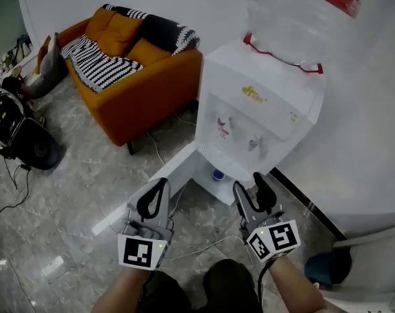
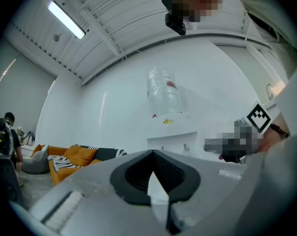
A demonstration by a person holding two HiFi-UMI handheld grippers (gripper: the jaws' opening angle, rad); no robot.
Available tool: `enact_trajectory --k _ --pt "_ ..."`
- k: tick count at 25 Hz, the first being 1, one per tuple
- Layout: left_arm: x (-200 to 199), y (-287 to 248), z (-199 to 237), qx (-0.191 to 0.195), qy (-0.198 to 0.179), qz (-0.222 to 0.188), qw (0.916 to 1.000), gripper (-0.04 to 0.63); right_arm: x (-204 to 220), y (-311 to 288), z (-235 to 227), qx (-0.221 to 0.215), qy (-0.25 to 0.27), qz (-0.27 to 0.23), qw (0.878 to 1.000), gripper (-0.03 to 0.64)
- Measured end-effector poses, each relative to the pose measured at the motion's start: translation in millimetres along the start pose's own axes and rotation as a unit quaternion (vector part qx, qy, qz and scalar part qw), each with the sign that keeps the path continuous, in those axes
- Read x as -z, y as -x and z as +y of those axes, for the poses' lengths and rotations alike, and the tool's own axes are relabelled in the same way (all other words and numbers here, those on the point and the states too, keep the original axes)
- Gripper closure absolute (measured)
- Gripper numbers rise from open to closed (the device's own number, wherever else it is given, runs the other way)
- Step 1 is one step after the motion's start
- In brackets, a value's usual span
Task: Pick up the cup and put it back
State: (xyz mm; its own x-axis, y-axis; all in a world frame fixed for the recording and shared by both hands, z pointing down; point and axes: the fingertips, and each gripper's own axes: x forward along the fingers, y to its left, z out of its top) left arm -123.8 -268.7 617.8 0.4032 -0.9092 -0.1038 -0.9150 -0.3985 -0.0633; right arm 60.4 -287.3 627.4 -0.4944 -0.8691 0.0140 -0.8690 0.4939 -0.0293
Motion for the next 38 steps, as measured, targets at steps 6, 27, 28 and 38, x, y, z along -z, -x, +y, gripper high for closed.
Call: enact_trajectory --k 6,27,28,38 --pt "92 -10 -5 0.007 -0.001 -0.023 0.9997 0.594 102 -16 -9 -0.006 0.005 -0.003 1.0 0.393" --pt "280 -41 -14 0.089 -0.01 -0.022 0.9958 0.594 373 -90 -72 0.014 -0.019 0.051 0.998 0.353" --pt "283 -43 -15 0.092 -0.007 -0.025 0.9954 0.594 382 -96 -76 0.018 -0.016 0.053 0.998 0.351" --pt "336 -57 -16 0.101 0.019 -0.004 0.9948 0.594 474 -148 -123 0.091 -0.02 0.089 0.992 0.281"
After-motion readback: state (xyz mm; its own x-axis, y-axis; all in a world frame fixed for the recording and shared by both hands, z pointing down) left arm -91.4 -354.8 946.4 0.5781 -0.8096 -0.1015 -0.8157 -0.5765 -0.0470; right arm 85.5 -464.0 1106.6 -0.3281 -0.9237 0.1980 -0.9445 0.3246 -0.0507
